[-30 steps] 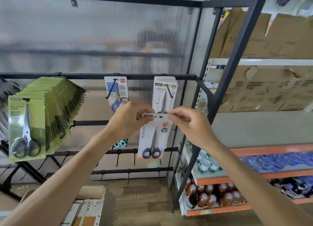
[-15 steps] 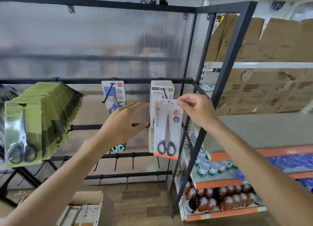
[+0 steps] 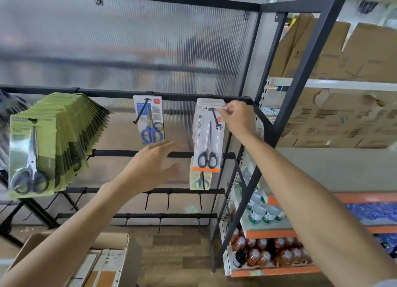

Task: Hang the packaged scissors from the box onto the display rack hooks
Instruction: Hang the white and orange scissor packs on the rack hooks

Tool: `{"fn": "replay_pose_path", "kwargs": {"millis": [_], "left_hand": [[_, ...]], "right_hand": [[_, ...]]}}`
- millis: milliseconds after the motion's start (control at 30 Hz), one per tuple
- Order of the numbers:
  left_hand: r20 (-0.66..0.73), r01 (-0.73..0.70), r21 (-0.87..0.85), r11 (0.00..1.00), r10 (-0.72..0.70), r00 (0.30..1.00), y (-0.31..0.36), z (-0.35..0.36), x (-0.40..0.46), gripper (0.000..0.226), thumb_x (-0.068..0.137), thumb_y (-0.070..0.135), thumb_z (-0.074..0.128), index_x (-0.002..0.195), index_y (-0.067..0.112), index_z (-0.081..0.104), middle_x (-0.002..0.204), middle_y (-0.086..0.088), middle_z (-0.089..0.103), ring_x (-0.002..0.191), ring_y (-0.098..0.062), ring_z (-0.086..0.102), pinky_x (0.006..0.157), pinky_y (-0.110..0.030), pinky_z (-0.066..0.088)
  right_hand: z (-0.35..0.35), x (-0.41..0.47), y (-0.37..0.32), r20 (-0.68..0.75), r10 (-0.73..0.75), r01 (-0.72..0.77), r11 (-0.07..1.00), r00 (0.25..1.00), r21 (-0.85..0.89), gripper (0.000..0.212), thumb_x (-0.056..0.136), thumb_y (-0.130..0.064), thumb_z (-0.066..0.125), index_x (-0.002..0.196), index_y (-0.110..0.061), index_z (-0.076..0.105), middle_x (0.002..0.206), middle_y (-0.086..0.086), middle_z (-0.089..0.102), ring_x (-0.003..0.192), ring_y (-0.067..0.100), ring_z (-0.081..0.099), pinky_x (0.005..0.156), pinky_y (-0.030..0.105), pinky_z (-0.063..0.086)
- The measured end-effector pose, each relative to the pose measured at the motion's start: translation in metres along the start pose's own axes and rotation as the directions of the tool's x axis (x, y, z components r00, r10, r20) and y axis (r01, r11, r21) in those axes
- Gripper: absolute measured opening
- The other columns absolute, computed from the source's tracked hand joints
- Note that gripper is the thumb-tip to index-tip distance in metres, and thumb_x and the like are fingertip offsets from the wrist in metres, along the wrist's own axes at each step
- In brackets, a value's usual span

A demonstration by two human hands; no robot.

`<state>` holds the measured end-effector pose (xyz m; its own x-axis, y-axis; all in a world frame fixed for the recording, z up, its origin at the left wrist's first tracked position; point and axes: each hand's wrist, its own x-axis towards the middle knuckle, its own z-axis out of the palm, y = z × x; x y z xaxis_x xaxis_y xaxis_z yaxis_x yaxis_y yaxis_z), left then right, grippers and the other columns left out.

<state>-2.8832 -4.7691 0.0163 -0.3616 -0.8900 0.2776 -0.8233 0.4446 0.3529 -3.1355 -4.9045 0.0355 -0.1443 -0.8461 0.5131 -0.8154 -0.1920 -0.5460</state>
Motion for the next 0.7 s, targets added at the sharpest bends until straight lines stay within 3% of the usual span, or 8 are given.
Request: {"fn": "replay_pose_path", "kwargs": {"millis": [133,200,300,367,467,567,700], "left_hand": [[0.027,0.055,-0.028,0.998,-0.055,0.998,-0.028,0.012,-0.058,0.053,0.092,0.038,0.064,0.142,0.033,0.048,0.142,0.012,0.054,0.124,-0.014,0.056,0.100,-0.039,0.049],[0.050,0.115,-0.048,0.992,-0.113,0.992,-0.046,0.026,-0.096,0.053,0.090,0.043,0.062,0.141,0.037,0.049,0.142,0.017,0.052,0.128,-0.009,0.052,0.103,-0.038,0.048],[0.131,0.270,-0.049,0.962,-0.262,0.956,-0.077,0.059,-0.147,0.059,0.083,0.056,0.045,0.140,0.040,0.050,0.141,0.021,0.051,0.126,-0.004,0.051,0.100,-0.032,0.047],[0.194,0.352,-0.057,0.934,-0.336,0.922,-0.094,0.080,-0.179,0.054,0.086,0.048,0.054,0.138,0.038,0.051,0.137,0.019,0.054,0.120,-0.008,0.057,0.092,-0.030,0.049],[0.235,0.450,-0.085,0.889,-0.421,0.876,-0.107,0.100,-0.231,0.050,0.090,0.033,0.066,0.139,0.033,0.053,0.138,0.014,0.055,0.120,-0.010,0.056,0.094,-0.027,0.046],[0.233,0.611,-0.139,0.779,-0.574,0.785,-0.116,0.104,-0.288,0.048,0.088,0.035,0.065,0.136,0.033,0.057,0.136,0.010,0.059,0.121,-0.014,0.058,0.095,-0.028,0.046],[0.255,0.820,-0.171,0.546,-0.779,0.572,-0.127,0.102,-0.372,0.050,0.089,0.023,0.071,0.135,0.034,0.055,0.134,0.007,0.061,0.117,-0.018,0.061,0.092,-0.029,0.045]], "right_hand": [[-0.006,-0.078,0.012,0.022,-0.027,0.027,0.999,0.999,-0.018,0.038,0.094,-0.042,0.066,0.112,-0.008,0.067,0.100,0.005,0.074,0.088,0.020,0.070,0.077,0.040,0.058],[0.005,-0.142,0.022,0.168,-0.044,0.052,0.997,0.985,-0.049,0.041,0.095,-0.040,0.066,0.122,-0.010,0.066,0.107,0.004,0.074,0.092,0.020,0.071,0.080,0.037,0.058],[0.038,-0.225,0.029,0.478,-0.006,0.090,0.984,0.878,-0.152,0.049,0.096,-0.048,0.061,0.134,-0.017,0.060,0.117,0.001,0.072,0.100,0.017,0.069,0.086,0.032,0.056],[0.061,-0.263,0.023,0.594,-0.009,0.110,0.985,0.805,-0.134,0.051,0.096,-0.050,0.058,0.135,-0.017,0.059,0.121,0.000,0.070,0.105,0.017,0.068,0.088,0.030,0.053],[0.089,-0.300,0.002,0.679,-0.043,0.144,0.985,0.733,-0.094,0.051,0.097,-0.049,0.058,0.136,-0.016,0.059,0.122,0.001,0.070,0.107,0.018,0.067,0.088,0.030,0.052],[0.119,-0.334,-0.022,0.762,-0.078,0.175,0.984,0.643,-0.047,0.050,0.097,-0.048,0.058,0.136,-0.017,0.059,0.128,0.000,0.067,0.113,0.017,0.064,0.090,0.028,0.048],[0.162,-0.369,-0.059,0.878,-0.081,0.195,0.981,0.472,-0.014,0.051,0.097,-0.049,0.057,0.138,-0.018,0.057,0.133,0.000,0.064,0.120,0.018,0.061,0.094,0.027,0.047]]}}
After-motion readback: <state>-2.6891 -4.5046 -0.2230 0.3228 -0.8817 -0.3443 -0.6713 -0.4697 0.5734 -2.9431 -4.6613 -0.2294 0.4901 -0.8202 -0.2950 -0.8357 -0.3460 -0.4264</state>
